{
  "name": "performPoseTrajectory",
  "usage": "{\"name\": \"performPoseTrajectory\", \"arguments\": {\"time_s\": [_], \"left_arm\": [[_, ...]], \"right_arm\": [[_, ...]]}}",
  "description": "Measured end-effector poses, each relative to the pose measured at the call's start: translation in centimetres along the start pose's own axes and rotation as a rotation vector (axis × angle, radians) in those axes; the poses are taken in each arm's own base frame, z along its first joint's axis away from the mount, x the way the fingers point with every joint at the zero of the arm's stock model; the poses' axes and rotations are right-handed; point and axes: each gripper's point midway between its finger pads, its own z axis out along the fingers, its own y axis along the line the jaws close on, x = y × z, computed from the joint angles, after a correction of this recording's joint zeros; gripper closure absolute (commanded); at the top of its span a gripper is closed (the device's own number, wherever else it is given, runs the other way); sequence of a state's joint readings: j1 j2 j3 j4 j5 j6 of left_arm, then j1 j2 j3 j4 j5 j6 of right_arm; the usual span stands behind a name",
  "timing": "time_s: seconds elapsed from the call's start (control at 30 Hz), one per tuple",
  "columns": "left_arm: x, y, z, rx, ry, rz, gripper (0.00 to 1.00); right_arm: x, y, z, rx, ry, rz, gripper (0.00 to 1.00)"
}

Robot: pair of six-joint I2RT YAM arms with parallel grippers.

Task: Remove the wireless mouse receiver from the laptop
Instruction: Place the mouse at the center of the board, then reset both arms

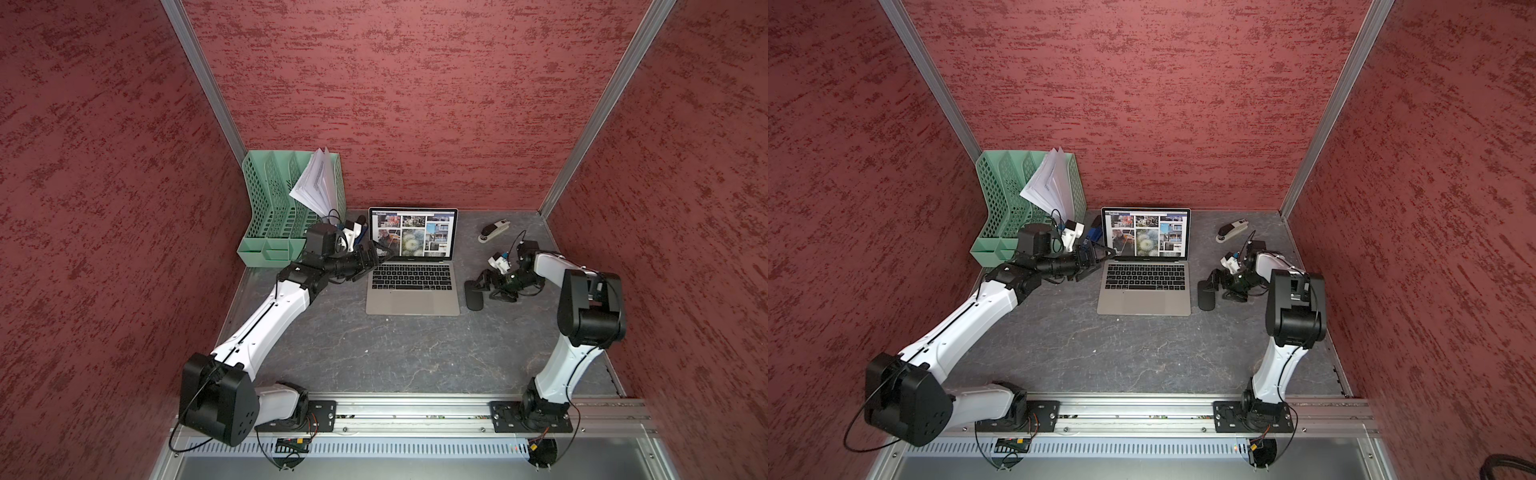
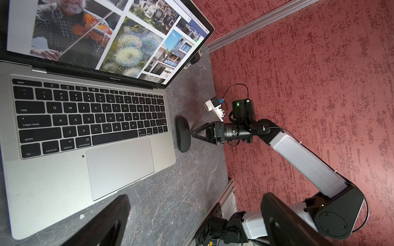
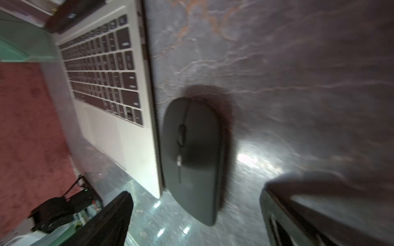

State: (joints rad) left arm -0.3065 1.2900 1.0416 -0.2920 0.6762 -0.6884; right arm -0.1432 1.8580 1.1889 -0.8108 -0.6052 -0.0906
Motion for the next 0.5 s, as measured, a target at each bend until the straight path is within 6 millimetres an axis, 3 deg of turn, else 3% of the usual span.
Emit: {"name": "performPoseTrajectory", "arguments": {"time_s": [0.07,0.13,0.2,0.27,0.37,0.43,0.5], "left_arm": [[-0.2,-0.2,-0.3,-0.006,-0.018,0.042,0.0],[-0.7,-0.4,-1.0,-0.024,-0.059,0.104,0.0],[-1.6,-0.8,-2.1,-0.055,-0.125,0.182,0.0],[-3.2,-1.4,-3.9,-0.105,-0.244,0.287,0.0],[-5.2,-1.3,-6.7,-0.175,-0.462,0.416,0.0],[-5.9,0.6,-8.3,-0.251,-0.611,0.471,0.0],[-6.1,3.6,-8.9,-0.359,-0.701,0.493,0.0]], "right_arm": [[-0.1,-0.6,-1.7,0.096,-0.033,-0.008,0.02],[-0.9,-0.2,-4.6,0.178,-0.117,-0.044,0.02],[-2.2,1.5,-8.9,0.244,-0.275,-0.111,0.02],[-3.4,4.1,-14.4,0.296,-0.524,-0.207,0.02],[-2.7,7.3,-20.8,0.335,-0.883,-0.33,0.02],[-1.2,8.1,-22.9,0.341,-1.084,-0.389,0.02],[-0.6,7.2,-21.9,0.336,-1.16,-0.396,0.02]]}}
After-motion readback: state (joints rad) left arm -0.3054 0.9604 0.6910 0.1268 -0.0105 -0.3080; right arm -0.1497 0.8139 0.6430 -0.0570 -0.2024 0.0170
